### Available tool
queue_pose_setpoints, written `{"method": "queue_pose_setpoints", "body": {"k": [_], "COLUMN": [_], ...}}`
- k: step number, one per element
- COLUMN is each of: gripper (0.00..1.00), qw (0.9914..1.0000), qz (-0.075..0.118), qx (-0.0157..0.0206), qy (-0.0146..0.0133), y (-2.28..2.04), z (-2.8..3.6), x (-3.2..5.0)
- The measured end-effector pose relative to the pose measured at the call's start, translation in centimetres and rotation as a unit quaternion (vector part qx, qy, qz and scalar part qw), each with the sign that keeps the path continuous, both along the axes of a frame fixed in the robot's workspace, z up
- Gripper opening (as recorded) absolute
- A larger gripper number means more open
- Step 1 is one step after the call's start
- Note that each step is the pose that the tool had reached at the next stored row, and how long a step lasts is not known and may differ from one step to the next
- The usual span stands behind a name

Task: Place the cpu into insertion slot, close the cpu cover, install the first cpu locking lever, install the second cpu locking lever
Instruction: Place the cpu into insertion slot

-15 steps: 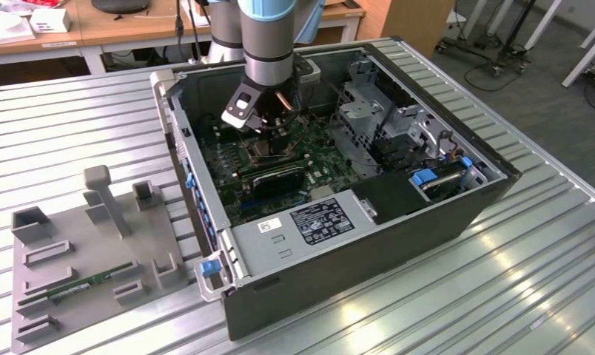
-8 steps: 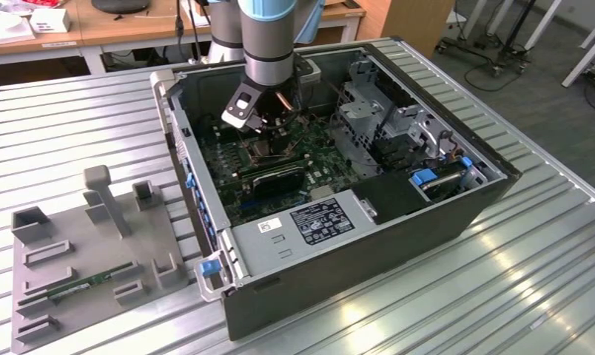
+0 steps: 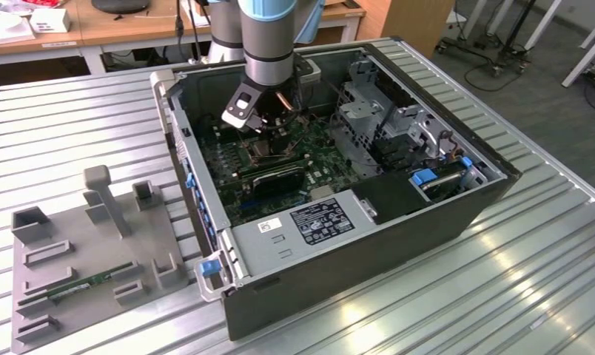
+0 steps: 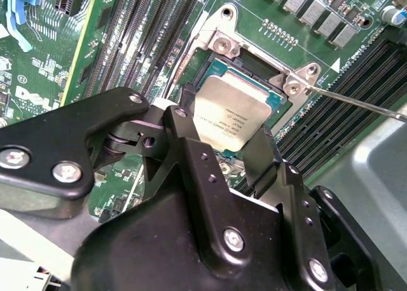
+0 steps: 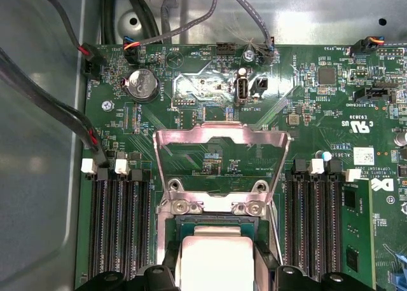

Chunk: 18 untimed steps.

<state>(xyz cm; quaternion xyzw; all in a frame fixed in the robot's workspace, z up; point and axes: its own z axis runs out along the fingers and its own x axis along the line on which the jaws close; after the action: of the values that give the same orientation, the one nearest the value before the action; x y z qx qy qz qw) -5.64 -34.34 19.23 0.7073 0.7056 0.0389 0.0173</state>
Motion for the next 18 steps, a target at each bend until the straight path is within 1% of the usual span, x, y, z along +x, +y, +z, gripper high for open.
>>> {"method": "queue_pose_setpoints", "body": {"k": [5, 6, 7, 18], "gripper": [0.55, 0.55, 0.61, 0.61], "qw": [1.0, 1.0, 1.0, 1.0], "qz": [0.0, 0.0, 0.0, 0.0], "qx": [0.0002, 0.0002, 0.0002, 0.0], "qy": [-0.0004, -0.0002, -0.0001, 0.0], "y": [0.01, 0.01, 0.01, 0.0], "z": [-0.02, -0.02, -0.01, 0.17], "x": [0.03, 0.03, 0.02, 0.02]}}
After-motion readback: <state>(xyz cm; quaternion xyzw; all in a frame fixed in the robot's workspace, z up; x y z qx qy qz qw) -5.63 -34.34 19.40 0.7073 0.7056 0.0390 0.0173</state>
